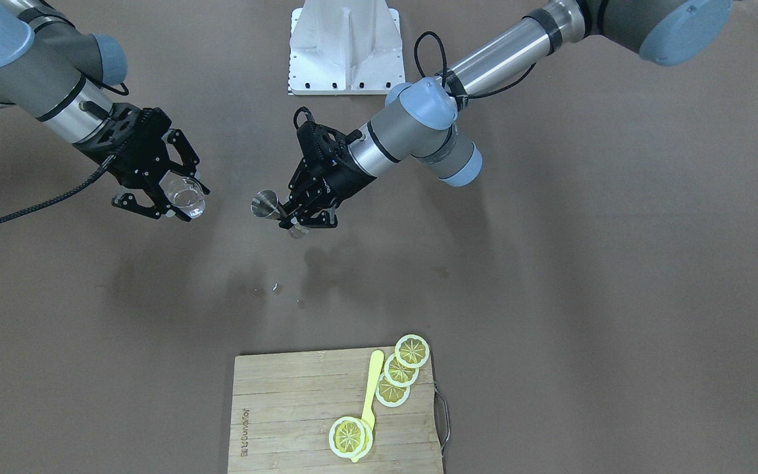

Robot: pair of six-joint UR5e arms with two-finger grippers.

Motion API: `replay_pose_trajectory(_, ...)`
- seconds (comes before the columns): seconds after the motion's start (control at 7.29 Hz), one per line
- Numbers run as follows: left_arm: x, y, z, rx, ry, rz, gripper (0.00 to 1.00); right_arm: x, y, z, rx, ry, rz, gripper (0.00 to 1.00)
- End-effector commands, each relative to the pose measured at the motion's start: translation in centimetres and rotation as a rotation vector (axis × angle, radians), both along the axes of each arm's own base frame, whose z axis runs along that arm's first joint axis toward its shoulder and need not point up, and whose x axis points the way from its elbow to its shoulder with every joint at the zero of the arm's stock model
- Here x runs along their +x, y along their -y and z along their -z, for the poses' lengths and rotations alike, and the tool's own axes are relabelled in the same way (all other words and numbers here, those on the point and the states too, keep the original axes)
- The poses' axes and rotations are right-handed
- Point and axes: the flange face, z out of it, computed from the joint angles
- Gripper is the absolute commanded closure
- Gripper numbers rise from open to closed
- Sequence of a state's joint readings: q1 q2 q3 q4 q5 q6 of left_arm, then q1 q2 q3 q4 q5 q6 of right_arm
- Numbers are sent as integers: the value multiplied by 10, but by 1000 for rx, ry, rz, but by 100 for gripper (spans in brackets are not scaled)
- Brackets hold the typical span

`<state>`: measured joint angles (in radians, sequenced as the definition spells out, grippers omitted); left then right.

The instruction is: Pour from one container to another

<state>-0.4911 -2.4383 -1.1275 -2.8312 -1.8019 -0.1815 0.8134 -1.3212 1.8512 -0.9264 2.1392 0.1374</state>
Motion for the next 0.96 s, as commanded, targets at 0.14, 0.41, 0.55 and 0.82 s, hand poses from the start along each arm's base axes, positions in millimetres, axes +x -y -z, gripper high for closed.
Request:
replay_pose_trajectory(0.14,23,-12,12,-3,0,-2,100,2,-22,34,22,-143,85,100)
replay_pose_trajectory(0.41,28,-14,21,14,-2,-1,100,-5,-22,35,20,-153,86,100)
replay_pose_trajectory(0.55,28,-15,24,17,-9,-2,100,-7,-21,37,6,-168,90,100)
replay_pose_trajectory(0.82,28,-15,26,18,-14,-2,100,-10,-10,59,-46,-221,99,100)
